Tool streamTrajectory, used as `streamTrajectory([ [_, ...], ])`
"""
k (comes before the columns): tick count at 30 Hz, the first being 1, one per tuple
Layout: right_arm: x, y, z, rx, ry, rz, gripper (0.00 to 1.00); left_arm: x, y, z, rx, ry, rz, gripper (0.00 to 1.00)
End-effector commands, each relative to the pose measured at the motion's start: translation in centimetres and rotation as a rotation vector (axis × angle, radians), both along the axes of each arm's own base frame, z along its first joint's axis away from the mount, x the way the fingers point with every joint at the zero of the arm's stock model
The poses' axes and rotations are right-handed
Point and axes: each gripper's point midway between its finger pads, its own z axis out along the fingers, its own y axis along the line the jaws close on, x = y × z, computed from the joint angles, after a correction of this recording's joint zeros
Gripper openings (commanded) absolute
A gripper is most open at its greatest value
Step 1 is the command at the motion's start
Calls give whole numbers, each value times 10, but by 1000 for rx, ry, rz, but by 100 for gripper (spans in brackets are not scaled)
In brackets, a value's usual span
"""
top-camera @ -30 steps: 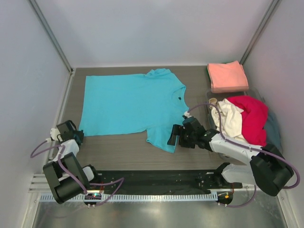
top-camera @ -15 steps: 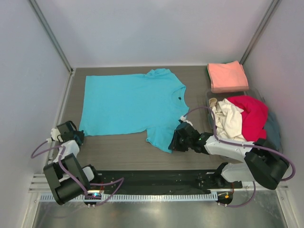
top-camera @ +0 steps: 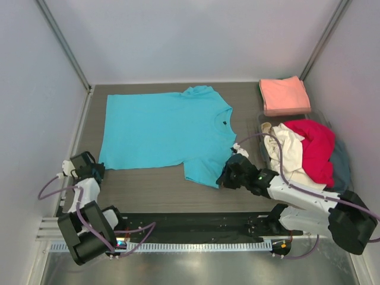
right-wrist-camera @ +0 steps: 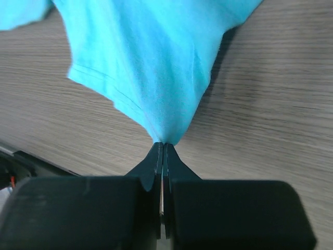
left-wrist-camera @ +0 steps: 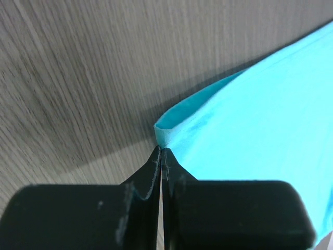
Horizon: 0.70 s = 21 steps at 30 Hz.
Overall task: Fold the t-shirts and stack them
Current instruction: Fold the tshirt
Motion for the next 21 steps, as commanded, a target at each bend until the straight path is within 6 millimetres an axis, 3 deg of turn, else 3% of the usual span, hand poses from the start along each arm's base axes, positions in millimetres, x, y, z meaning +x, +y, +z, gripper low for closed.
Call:
streamTrajectory([
  [1, 11, -8, 32, -13, -79, -42, 1, 4, 0, 18, 20, -34, -10, 0],
  [2, 14, -5, 49, 13, -109, -43, 1, 3, -1, 20, 17, -36, -14, 0],
  [10, 37, -6, 97, -8, -208, -86, 1, 10, 0, 44, 6, -24, -34, 0],
  [11, 44, -2, 113, 5, -237, -87, 1, 15, 2, 53, 10, -34, -39, 0],
  [13, 58, 3, 118, -26, -248, -89, 1, 19, 1, 56, 0, -30, -50, 0],
  [14, 69, 8, 134, -27, -283, -82, 1, 21, 2, 58, -1, -31, -51, 0],
  [16, 89, 7, 134, -64, -279, -98, 1, 27, 5, 68, 3, -43, -53, 0],
  [17, 100, 9, 149, -59, -311, -93, 1, 29, 6, 68, 1, -35, -56, 0],
  [19, 124, 3, 147, -89, -299, -116, 1, 37, 10, 77, 10, -40, -61, 0],
  [20, 136, 4, 161, -86, -329, -113, 1, 39, 11, 74, 6, -24, -68, 0],
  [21, 145, 3, 163, -93, -330, -116, 1, 42, 12, 75, 6, -20, -73, 0],
])
